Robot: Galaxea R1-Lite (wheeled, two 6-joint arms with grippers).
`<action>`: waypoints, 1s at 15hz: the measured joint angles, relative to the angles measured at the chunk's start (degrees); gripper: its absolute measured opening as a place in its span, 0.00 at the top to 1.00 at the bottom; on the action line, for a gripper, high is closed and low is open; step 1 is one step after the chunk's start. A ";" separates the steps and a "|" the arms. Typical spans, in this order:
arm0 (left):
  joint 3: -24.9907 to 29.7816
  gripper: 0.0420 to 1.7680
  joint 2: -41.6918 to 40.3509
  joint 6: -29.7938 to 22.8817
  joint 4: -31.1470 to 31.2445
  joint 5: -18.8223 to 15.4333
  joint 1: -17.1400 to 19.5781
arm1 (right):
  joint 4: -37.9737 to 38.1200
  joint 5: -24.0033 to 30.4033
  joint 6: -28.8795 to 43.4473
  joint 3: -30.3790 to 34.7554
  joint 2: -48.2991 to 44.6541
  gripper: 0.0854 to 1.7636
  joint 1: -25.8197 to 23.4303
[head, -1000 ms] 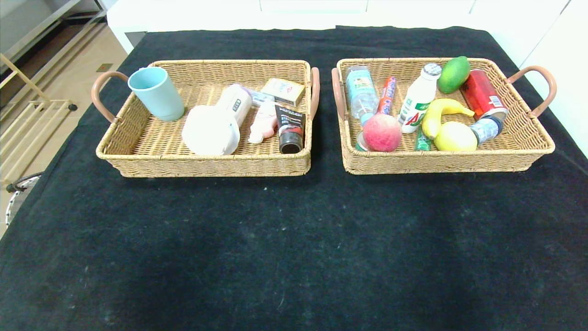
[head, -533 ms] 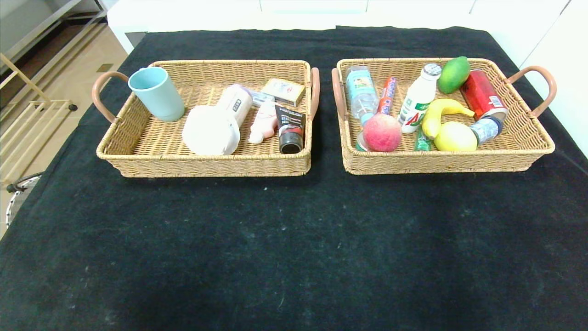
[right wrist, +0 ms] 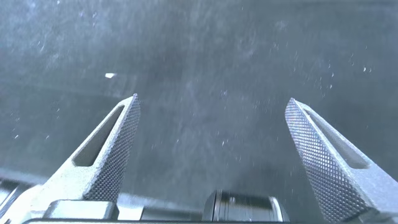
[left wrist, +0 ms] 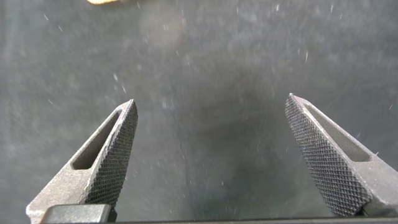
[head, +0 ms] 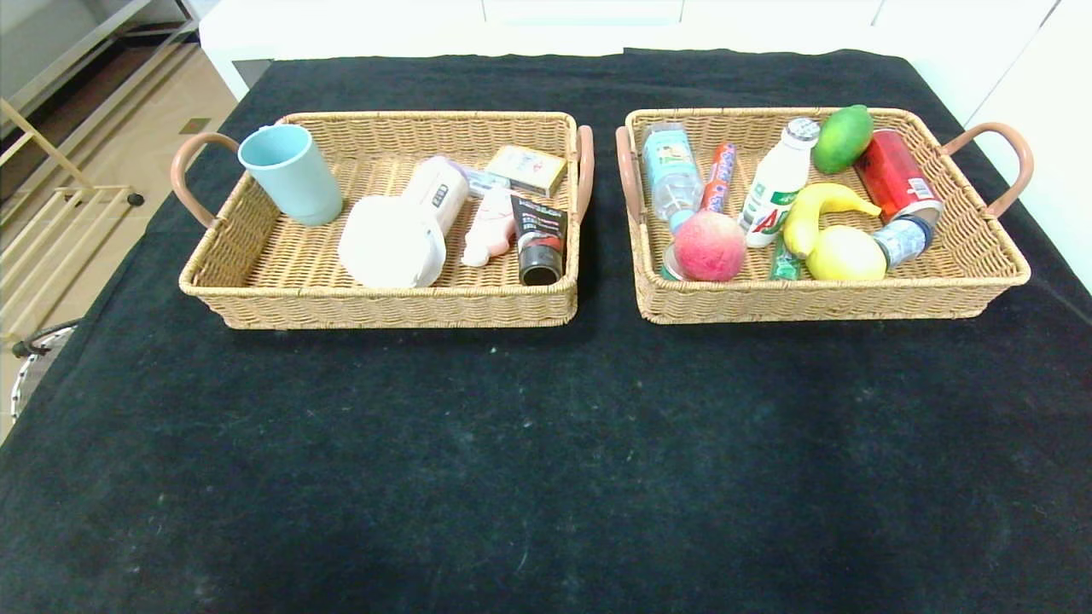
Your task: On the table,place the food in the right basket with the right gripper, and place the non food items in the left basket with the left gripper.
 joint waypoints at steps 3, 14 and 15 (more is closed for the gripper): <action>6.78 0.03 -3.08 -0.11 -9.40 0.52 -0.09 | -9.09 -1.10 -0.10 4.99 -1.48 0.04 -0.04; 26.14 0.03 -4.46 0.00 -27.05 9.09 -0.11 | -50.26 -6.47 -10.45 39.72 -1.85 0.04 -0.06; 26.84 0.03 -4.46 -0.16 -27.08 9.12 -0.11 | -50.18 -7.39 -10.51 40.35 -1.85 0.04 -0.04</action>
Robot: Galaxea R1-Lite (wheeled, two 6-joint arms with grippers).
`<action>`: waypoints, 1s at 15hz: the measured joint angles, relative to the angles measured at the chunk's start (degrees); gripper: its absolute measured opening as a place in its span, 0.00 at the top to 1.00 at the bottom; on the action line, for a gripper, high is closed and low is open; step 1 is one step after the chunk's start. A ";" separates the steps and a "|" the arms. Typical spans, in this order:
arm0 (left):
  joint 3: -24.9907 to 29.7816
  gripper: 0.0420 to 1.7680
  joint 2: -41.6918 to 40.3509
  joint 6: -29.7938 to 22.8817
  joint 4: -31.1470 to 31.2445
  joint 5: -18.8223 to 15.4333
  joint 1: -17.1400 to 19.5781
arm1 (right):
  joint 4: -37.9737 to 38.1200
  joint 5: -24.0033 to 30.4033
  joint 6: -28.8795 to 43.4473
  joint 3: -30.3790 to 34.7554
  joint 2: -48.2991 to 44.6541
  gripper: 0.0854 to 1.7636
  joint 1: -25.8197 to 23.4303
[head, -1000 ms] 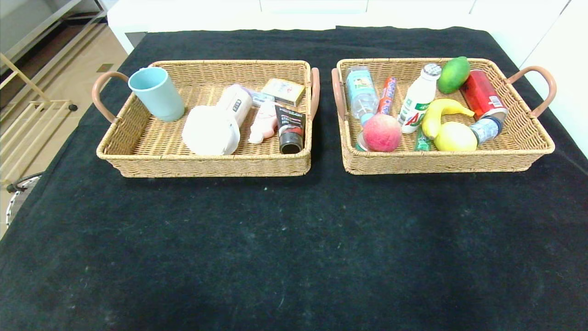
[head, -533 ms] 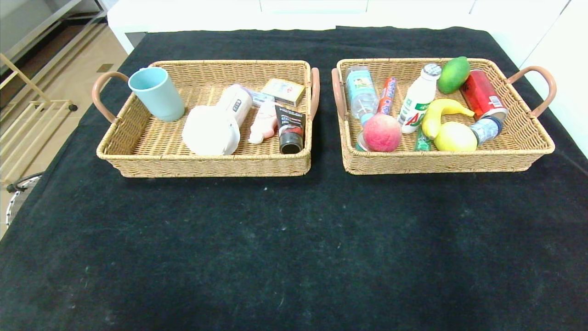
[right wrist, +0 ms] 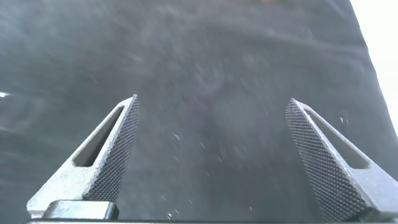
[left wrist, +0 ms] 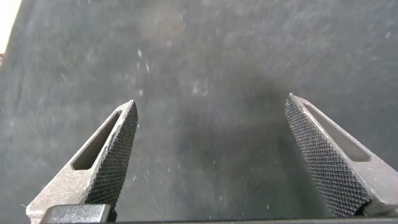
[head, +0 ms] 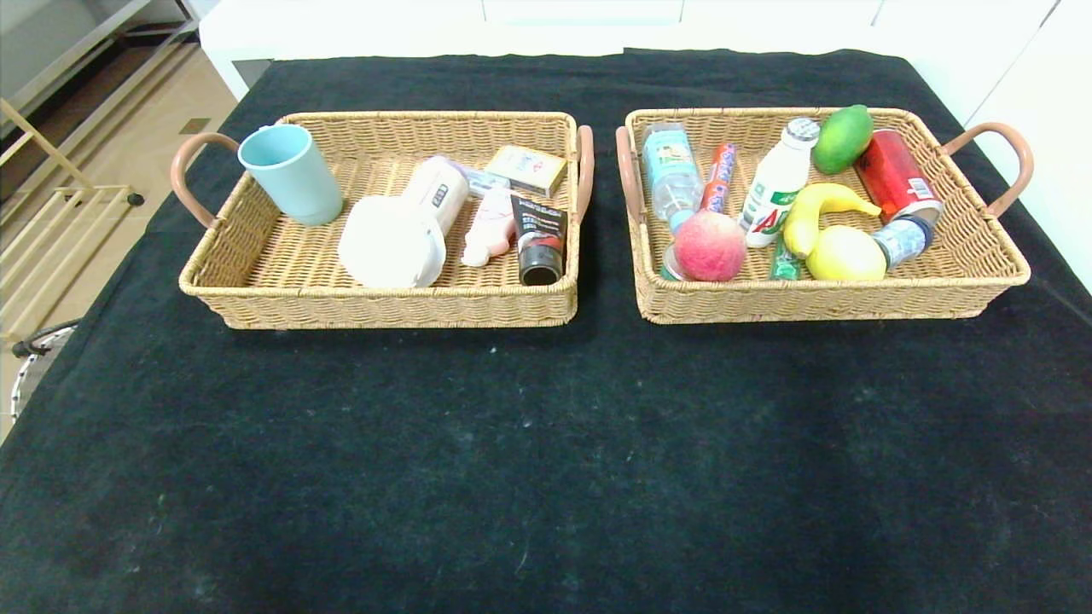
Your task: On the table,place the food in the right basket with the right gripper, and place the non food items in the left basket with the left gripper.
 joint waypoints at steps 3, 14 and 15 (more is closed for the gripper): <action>1.30 0.03 0.00 -0.55 -0.13 0.17 0.00 | 2.29 -1.58 -1.51 0.80 0.00 0.03 -0.02; 1.60 0.03 0.00 -5.40 -1.32 1.85 0.00 | 5.89 -3.22 6.01 0.22 0.00 0.03 0.09; 1.60 0.03 0.00 -5.79 -1.37 2.16 0.00 | 5.84 -3.22 6.06 0.23 0.00 0.03 0.09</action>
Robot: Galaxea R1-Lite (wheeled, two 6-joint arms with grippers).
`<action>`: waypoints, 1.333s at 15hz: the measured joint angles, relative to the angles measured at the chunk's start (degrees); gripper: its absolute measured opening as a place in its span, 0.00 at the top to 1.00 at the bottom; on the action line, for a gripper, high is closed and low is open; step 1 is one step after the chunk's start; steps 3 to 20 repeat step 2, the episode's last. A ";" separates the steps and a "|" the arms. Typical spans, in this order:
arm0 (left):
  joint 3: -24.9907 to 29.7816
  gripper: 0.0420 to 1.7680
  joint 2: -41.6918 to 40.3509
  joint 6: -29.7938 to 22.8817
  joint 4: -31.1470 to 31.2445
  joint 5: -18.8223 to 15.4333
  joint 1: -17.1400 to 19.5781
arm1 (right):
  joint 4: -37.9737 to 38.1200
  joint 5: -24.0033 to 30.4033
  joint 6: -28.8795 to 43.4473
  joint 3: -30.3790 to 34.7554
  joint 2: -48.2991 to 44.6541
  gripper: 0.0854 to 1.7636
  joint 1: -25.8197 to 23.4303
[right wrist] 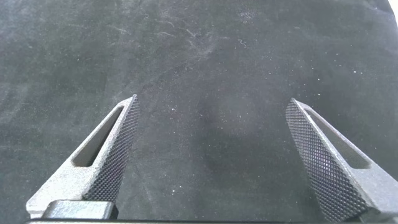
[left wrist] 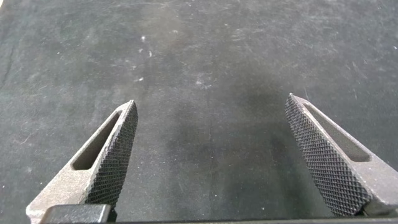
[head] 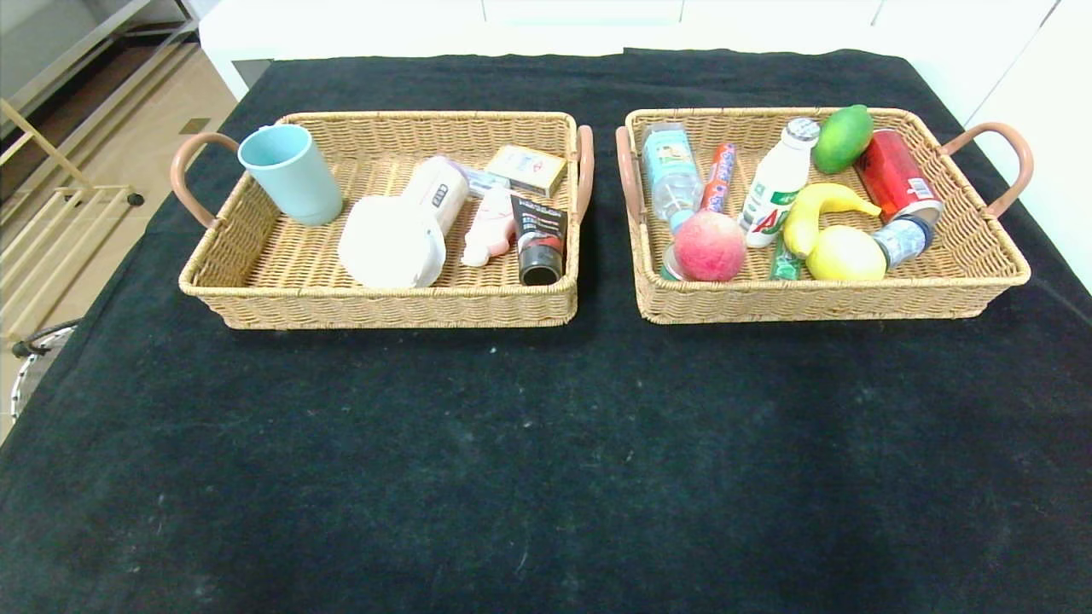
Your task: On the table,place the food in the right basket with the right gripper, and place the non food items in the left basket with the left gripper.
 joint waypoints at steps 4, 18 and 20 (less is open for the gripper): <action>0.00 0.03 0.00 -0.13 -0.11 0.05 0.00 | -0.04 -0.16 0.04 0.05 0.00 0.03 -0.07; 0.00 0.03 0.00 -0.13 -0.11 0.05 0.00 | -0.04 -0.16 0.04 0.05 0.00 0.03 -0.07; 0.00 0.03 0.00 -0.13 -0.11 0.05 0.00 | -0.04 -0.16 0.04 0.05 0.00 0.03 -0.07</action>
